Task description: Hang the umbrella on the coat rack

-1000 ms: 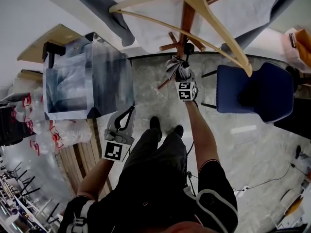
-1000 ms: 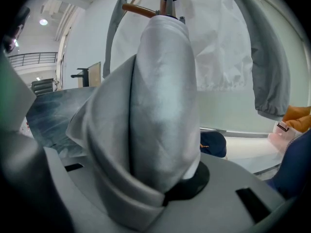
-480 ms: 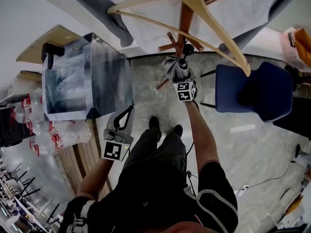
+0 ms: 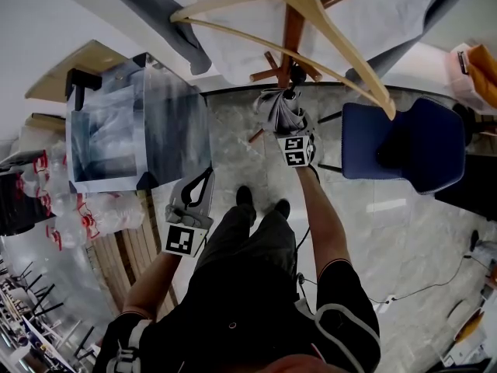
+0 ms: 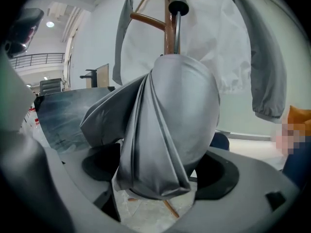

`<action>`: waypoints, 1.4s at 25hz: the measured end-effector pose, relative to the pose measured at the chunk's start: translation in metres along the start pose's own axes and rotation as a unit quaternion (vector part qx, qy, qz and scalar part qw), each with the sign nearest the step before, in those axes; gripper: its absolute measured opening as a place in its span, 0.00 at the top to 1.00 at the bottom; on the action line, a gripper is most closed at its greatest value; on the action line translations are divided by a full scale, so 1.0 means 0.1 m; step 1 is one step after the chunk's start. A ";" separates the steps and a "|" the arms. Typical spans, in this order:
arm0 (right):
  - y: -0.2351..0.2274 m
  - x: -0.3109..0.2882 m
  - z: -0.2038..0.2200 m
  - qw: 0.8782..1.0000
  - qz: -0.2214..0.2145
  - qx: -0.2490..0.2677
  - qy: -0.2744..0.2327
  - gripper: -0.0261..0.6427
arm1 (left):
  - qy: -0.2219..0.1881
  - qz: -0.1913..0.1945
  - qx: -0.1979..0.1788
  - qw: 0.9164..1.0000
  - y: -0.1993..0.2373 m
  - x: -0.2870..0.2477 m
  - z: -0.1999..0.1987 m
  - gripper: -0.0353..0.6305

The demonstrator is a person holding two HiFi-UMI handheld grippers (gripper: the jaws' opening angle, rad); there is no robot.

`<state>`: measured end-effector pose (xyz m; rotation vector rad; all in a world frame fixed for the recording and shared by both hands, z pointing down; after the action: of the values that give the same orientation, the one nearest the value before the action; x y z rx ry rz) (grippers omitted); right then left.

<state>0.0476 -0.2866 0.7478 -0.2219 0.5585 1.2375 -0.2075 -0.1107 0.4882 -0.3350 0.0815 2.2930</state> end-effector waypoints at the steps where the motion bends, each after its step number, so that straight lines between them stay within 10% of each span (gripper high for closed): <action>1: 0.00 0.01 0.00 1.000 0.001 0.000 0.000 0.25 | -0.001 0.000 0.000 1.000 -0.01 0.00 0.00 0.94; 35: -0.32 1.18 -0.33 0.998 0.002 -0.023 -0.060 0.34 | -0.029 -0.002 -0.012 1.000 -0.15 -0.02 -0.36 0.94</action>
<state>0.0937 -0.2146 0.6546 -0.1837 0.4263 1.2591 -0.1875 -0.1075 0.4550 -0.2801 0.0248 2.3002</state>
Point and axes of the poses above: the fingertips, and each gripper's own axes: x backward along the fingers, y to its left, z out of its underside, the point moved 10 cm from there along x, backward along the fingers, and after that the axes turned 10 degrees about z, right-handed, at the moved point
